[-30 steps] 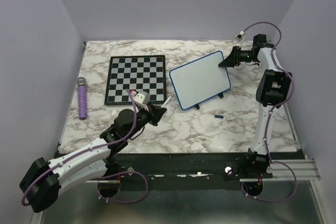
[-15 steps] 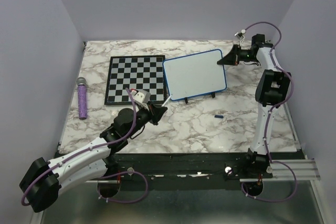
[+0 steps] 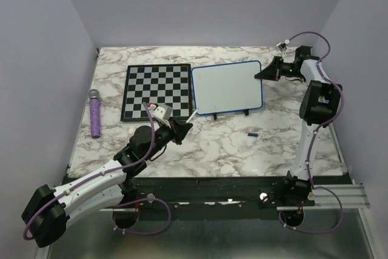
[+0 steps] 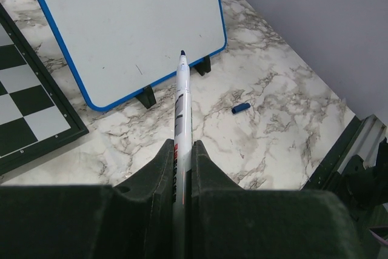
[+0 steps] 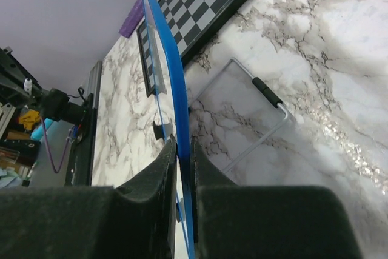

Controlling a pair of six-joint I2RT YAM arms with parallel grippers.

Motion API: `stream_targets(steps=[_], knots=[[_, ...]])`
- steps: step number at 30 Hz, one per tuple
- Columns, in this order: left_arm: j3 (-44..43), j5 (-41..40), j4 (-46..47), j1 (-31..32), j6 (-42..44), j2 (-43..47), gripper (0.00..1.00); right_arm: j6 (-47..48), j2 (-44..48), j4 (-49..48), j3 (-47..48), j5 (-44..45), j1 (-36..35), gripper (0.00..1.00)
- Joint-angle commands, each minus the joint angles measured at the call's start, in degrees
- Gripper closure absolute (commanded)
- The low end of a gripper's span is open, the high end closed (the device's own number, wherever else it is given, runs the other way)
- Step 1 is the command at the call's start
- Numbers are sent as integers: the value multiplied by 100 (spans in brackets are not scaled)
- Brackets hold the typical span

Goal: Write a sentence on the whiteboard
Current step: Adjust the whiteboard at the center of the board.

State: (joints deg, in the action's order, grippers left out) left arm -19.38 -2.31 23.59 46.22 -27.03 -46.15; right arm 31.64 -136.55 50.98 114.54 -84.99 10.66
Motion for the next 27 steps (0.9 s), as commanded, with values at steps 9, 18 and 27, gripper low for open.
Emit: stream_targets(steps=[9,18,27], knots=[[-49,37,-30,-7,13,194,100,-1984,1587,-4067,-2506,790,367,99],[22,46,-83,-7,13,309,100,-2979,2080,-6037,-3613,1143,464,99],[-5,55,-145,-7,40,344,100,-2768,2168,-5758,-3702,1064,473,88]])
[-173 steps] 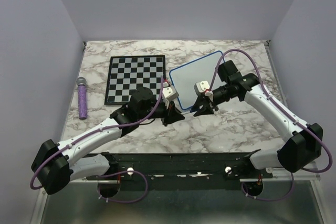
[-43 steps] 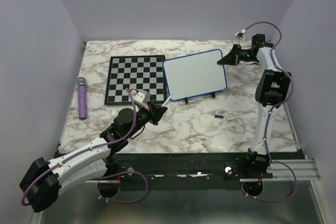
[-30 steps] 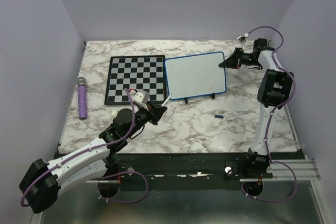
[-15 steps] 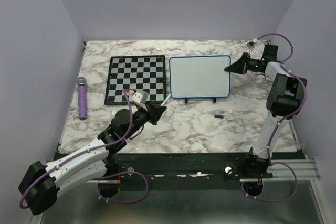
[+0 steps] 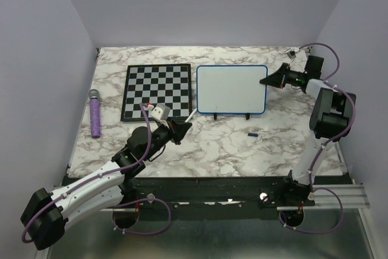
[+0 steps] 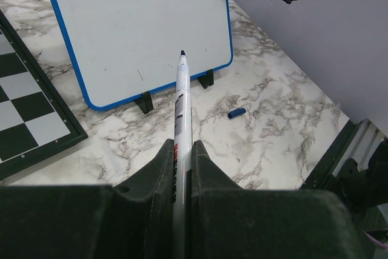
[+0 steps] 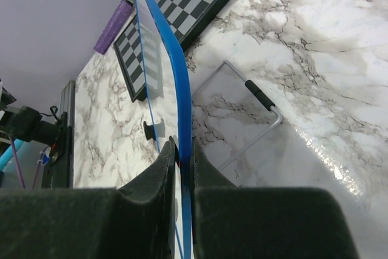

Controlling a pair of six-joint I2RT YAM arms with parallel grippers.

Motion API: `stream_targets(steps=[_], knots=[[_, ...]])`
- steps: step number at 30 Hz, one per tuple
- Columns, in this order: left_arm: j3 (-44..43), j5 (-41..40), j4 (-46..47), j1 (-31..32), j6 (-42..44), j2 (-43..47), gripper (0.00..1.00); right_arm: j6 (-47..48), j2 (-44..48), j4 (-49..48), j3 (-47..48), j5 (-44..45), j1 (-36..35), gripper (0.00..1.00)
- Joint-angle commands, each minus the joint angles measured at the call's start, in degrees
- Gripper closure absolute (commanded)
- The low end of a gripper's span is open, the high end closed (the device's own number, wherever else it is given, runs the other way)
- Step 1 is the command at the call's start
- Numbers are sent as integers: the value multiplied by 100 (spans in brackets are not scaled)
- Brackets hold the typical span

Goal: Write a sentence on the whiteboard
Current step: Adjust the whiteboard at the center of the board.

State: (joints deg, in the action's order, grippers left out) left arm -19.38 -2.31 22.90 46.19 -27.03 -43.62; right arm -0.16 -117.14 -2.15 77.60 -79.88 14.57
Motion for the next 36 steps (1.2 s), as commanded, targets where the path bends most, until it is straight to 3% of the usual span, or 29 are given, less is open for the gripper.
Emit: stream_targets(steps=[1,6,16,20,26,36], knots=[[-31,46,-75,-5,48,81,100,455,227,-366,44,509,81,86],[-75,72,-57,-5,57,3,100,1009,-10,979,764,227,81,70],[-163,116,-22,-5,66,-94,100,1615,-669,2324,1853,104,64,51],[-198,125,-5,-5,83,-156,100,2054,-1038,3358,2485,218,-41,45],[-207,134,13,-5,75,-235,100,3292,-1714,5292,3699,113,-270,44],[-189,143,57,-14,48,-235,100,4147,-1935,6560,4342,148,-393,46]])
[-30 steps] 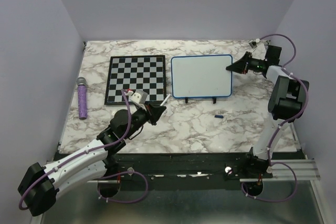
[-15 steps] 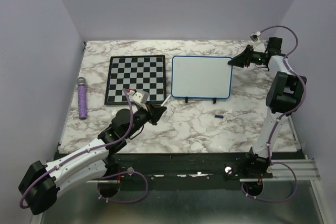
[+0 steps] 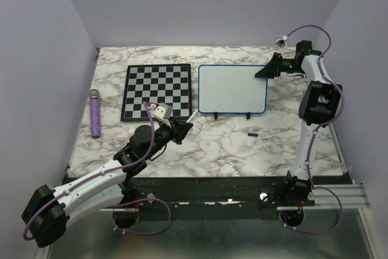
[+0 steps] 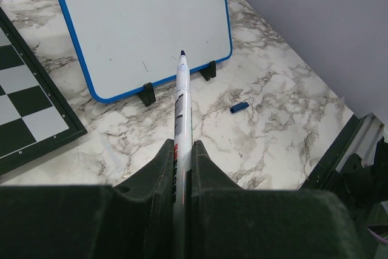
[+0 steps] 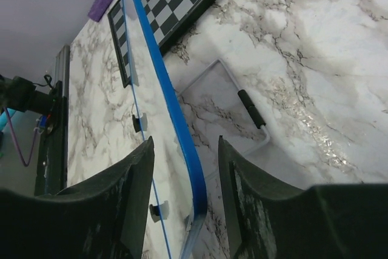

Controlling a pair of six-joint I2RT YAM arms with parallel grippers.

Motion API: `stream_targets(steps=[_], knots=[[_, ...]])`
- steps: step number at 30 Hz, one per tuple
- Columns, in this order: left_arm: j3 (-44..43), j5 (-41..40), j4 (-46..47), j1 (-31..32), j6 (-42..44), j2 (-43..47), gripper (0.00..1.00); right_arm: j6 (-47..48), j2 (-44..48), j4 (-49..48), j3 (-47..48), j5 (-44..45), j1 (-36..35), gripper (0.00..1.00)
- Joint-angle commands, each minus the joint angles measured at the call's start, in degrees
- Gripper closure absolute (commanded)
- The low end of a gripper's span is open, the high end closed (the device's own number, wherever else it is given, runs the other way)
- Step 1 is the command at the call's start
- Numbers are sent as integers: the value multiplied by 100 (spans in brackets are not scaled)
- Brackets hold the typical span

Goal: Write a sentence on the whiteboard
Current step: Adjust the whiteboard at the center of the board.

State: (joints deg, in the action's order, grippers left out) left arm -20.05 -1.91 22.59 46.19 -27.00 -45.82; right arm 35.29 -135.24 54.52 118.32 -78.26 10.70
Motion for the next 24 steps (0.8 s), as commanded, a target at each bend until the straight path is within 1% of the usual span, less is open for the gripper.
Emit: stream_targets(steps=[1,3,4,6,7,9,10,15,19,20,22,24], knots=[[-113,103,96,-5,37,-14,100,654,-125,963,288,-40,-6,48],[-95,121,132,-5,11,-6,100,707,-117,1025,288,-58,-15,52],[-87,121,140,-5,2,3,100,690,-117,1034,297,-75,-15,60],[-78,121,123,-5,-7,21,100,672,-117,1043,288,-84,-15,70],[-86,112,114,-5,-15,47,100,664,-108,1043,279,-102,-15,78],[-78,112,88,-5,-7,73,100,760,-90,1130,270,-128,-15,85],[-69,103,79,-14,-15,108,100,804,-82,1148,253,-137,-15,90],[-43,86,26,-5,-15,188,100,1322,217,1368,-80,-260,2,96],[-16,68,26,-5,-15,258,100,1822,489,1534,-590,-365,81,99],[-7,68,35,-5,-15,258,100,2050,542,1648,-669,-374,134,99],[-7,86,44,-5,-24,258,100,2131,700,1632,-845,-340,178,99],[-7,94,70,-5,-33,249,100,2105,849,1431,-1231,-357,222,99]])
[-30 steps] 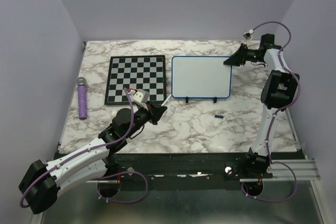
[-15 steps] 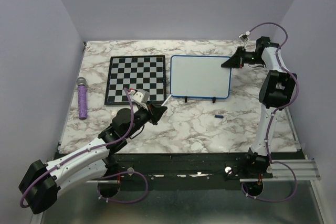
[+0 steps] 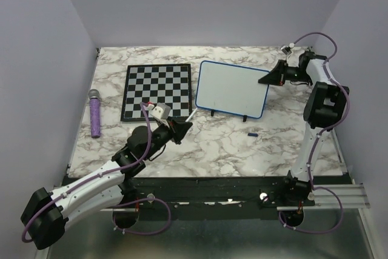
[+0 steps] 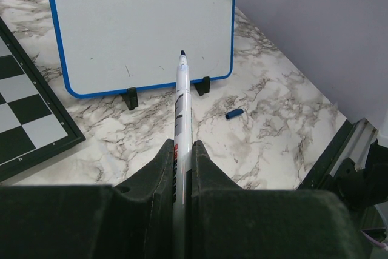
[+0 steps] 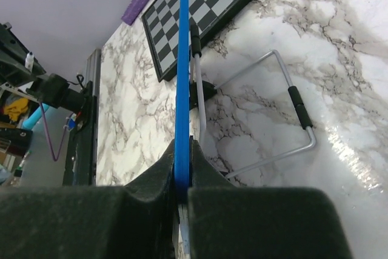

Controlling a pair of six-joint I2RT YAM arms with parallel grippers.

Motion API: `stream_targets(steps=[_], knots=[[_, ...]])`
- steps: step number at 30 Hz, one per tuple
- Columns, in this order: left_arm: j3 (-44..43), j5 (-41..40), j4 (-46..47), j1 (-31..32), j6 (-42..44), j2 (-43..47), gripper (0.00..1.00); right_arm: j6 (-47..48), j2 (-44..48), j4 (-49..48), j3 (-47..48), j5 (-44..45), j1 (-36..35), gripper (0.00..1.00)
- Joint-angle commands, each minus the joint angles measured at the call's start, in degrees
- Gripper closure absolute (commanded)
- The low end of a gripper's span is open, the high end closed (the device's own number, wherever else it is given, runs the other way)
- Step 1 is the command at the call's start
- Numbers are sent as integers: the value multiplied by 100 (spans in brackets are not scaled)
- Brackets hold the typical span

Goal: Write a sentence on the whiteboard
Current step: Adjust the whiteboard at the center of the board.

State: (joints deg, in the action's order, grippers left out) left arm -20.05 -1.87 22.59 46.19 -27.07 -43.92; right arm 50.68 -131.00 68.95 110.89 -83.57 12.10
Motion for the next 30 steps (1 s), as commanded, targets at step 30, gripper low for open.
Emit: stream_targets(steps=[30], knots=[[-710,169,-106,-110,387,-731,100,-1596,2034,-3212,-2959,763,372,99]])
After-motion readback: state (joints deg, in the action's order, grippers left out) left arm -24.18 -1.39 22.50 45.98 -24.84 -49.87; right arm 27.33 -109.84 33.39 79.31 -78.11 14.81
